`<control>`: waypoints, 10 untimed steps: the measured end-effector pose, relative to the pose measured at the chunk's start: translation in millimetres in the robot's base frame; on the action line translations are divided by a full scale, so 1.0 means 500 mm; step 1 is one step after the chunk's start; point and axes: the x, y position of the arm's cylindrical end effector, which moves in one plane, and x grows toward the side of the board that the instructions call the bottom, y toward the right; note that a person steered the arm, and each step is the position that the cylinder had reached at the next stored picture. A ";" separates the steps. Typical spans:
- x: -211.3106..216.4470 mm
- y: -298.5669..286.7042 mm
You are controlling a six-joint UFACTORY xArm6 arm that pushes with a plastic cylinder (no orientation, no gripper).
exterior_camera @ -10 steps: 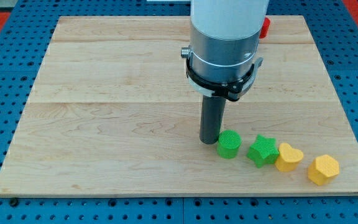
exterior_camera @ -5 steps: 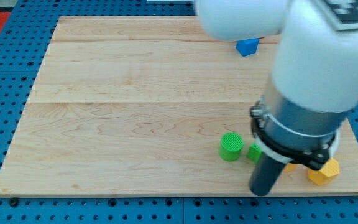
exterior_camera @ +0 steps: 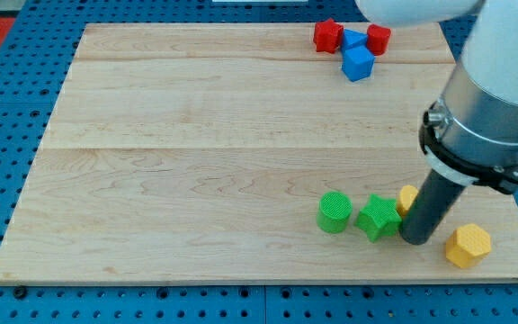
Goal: Separate the green blocks from the yellow heart
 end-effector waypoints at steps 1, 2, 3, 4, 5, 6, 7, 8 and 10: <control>-0.015 -0.068; -0.025 -0.184; -0.036 -0.266; -0.022 -0.130; -0.046 -0.025; -0.128 -0.058; -0.122 -0.121; -0.109 -0.229; -0.123 -0.275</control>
